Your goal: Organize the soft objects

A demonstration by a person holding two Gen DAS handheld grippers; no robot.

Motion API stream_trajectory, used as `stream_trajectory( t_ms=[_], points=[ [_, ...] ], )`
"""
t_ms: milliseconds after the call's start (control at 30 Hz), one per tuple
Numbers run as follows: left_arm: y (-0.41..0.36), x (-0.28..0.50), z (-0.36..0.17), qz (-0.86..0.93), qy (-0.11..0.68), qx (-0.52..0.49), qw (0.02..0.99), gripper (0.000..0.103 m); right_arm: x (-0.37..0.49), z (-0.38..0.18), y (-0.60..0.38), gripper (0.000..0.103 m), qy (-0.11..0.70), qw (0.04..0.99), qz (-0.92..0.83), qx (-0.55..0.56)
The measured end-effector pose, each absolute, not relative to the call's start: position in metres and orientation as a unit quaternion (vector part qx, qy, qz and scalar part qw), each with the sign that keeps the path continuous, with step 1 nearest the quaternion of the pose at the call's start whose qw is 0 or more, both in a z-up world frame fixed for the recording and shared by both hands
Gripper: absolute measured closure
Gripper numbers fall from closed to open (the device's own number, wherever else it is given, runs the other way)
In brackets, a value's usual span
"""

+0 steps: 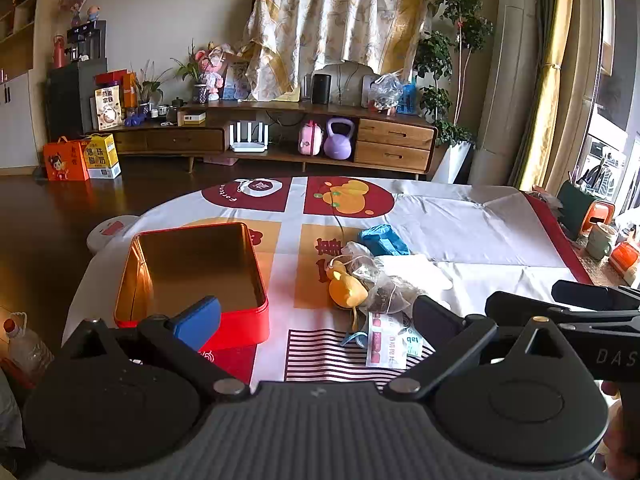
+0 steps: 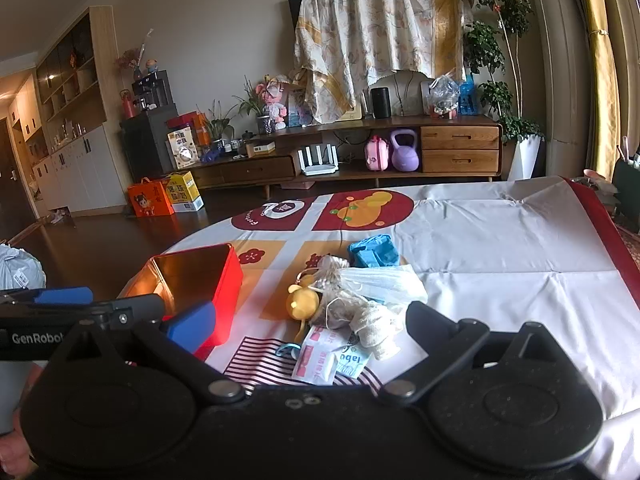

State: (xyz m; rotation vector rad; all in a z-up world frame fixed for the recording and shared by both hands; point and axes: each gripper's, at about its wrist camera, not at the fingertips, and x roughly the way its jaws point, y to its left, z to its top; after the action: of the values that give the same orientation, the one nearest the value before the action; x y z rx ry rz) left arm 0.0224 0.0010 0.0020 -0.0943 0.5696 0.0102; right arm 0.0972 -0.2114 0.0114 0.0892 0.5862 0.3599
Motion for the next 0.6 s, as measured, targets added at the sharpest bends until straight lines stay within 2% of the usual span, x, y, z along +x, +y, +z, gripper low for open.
stream_trajectory(
  t_ms=[600],
  points=[
    [0.0027, 0.0218, 0.0017, 0.004, 0.284, -0.046, 0.958, 0.000, 0.0972, 0.0110, -0.2125, 0.004, 0.297, 0.937, 0.176, 0.048]
  ],
)
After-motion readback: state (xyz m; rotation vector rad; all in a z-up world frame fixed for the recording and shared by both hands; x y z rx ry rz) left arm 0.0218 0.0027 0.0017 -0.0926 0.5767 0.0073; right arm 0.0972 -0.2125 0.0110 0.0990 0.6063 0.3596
